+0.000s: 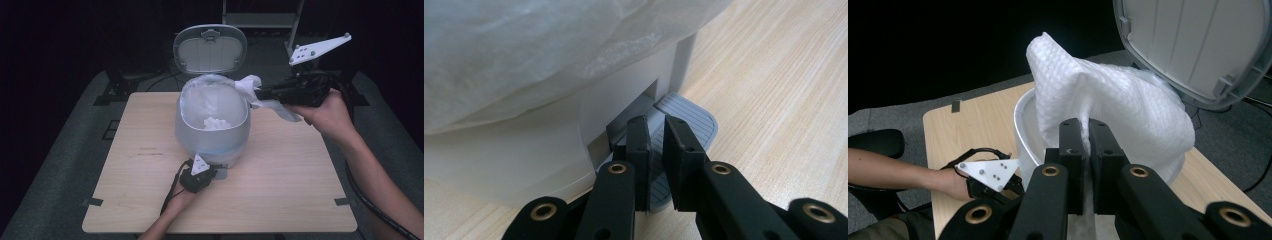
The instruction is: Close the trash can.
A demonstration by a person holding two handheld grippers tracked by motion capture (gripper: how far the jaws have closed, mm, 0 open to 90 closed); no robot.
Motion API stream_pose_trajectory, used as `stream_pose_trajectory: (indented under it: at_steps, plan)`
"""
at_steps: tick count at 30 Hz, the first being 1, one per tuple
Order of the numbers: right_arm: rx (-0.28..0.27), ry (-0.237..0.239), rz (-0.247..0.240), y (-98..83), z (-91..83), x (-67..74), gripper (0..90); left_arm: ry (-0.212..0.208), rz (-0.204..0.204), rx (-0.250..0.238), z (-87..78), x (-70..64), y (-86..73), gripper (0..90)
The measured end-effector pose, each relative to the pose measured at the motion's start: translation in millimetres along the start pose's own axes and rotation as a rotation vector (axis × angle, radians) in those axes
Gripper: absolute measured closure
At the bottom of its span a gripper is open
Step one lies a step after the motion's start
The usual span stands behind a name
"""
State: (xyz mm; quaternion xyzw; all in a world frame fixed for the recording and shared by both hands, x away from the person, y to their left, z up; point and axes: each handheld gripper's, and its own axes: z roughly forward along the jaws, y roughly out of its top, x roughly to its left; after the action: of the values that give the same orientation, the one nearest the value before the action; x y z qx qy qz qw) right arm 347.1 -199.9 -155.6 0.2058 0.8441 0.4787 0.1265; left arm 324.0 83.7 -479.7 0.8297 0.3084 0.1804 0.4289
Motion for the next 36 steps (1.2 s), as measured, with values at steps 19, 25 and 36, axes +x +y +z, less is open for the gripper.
stream_pose_trajectory:
  at_steps: [19,25,36]
  plan:
    - [0.006,0.04,-0.015,16.9,24.9,-1.5,85.4,-0.005,-0.003,0.006,-0.3,1.1,0.1,81.5]
    - [0.011,0.056,-0.012,20.0,35.2,-3.0,85.5,-0.008,-0.009,0.003,-0.1,1.3,0.0,81.5]
    - [0.019,0.081,-0.006,25.6,55.2,-6.9,85.5,-0.009,-0.01,0.002,0.0,1.4,0.0,81.5]
